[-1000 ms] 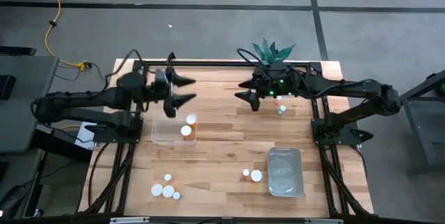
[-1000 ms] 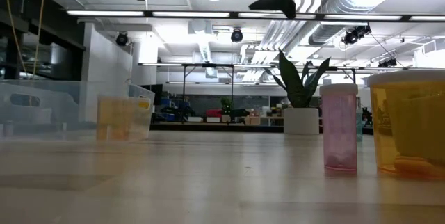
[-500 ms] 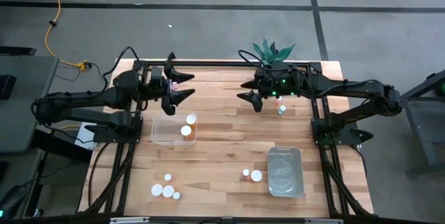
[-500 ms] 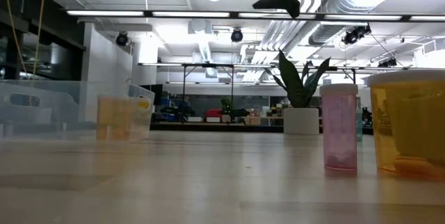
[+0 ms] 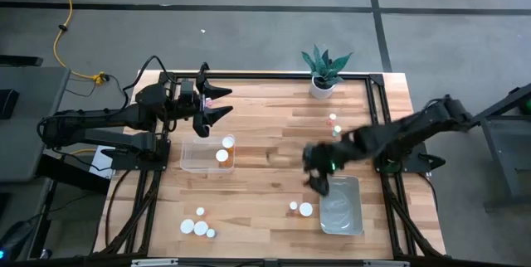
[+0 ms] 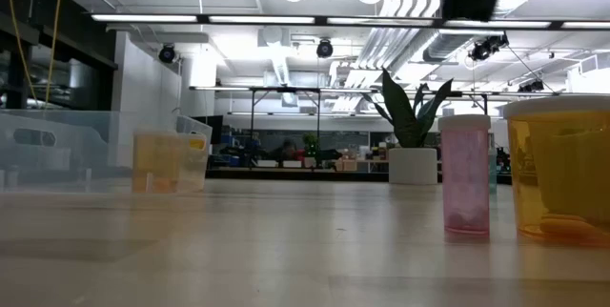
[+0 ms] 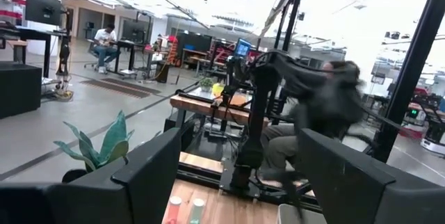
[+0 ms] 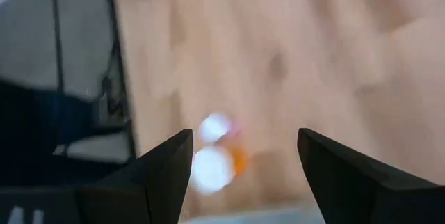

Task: Pick and place medicine bottles into bin by pill shape (circle, oval)
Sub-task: Put the large orange pill bottle into the transparent bin

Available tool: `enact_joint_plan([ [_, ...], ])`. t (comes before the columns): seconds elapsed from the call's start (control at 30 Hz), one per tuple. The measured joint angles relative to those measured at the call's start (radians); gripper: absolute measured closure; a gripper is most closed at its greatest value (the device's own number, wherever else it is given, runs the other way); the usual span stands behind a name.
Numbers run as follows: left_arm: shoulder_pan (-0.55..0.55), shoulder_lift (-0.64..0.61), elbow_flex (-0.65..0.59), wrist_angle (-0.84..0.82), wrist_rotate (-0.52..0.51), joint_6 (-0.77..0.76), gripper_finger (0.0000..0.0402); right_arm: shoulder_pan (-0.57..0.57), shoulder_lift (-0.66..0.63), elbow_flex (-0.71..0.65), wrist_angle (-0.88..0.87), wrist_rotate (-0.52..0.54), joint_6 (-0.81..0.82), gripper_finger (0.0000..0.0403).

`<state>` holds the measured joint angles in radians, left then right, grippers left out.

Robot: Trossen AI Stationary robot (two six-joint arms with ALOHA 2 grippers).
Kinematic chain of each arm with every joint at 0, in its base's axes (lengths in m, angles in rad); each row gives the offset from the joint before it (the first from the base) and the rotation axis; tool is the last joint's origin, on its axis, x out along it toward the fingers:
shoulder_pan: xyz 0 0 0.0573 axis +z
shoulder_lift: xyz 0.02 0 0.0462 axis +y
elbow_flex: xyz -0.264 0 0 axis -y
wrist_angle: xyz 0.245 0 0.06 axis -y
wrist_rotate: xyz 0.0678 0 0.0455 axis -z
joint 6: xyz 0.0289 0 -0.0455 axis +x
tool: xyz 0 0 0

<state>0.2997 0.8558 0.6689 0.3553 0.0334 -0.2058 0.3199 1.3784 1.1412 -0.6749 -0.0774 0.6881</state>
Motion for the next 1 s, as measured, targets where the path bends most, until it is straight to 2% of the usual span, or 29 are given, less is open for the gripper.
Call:
enact_joint_plan([
  [0.13,0.0,0.0,0.0,0.0,0.0,0.001,0.0122,0.135,0.077,0.002,0.01,0.011,0.105,0.0151],
  [0.23,0.001,0.0,0.0,0.0,0.0,0.022,0.0122,0.203,0.164,0.048,0.0,0.006,0.123,0.0151],
  [0.33,0.001,0.0,0.0,0.0,-0.005,0.037,0.0122,0.238,0.265,0.139,-0.067,0.021,0.118,0.0151],
  [0.5,0.001,0.0,0.0,0.0,-0.019,0.035,0.0122,0.267,0.413,0.265,-0.229,0.115,0.115,0.0151],
  [0.83,0.001,0.0,0.0,0.0,-0.019,0.034,0.0122,0.285,0.434,0.249,-0.212,0.189,0.149,0.0151],
  [1.0,0.001,0.0,0.0,0.0,-0.014,0.033,0.0122,0.276,0.434,0.23,-0.195,0.179,0.174,0.0151],
])
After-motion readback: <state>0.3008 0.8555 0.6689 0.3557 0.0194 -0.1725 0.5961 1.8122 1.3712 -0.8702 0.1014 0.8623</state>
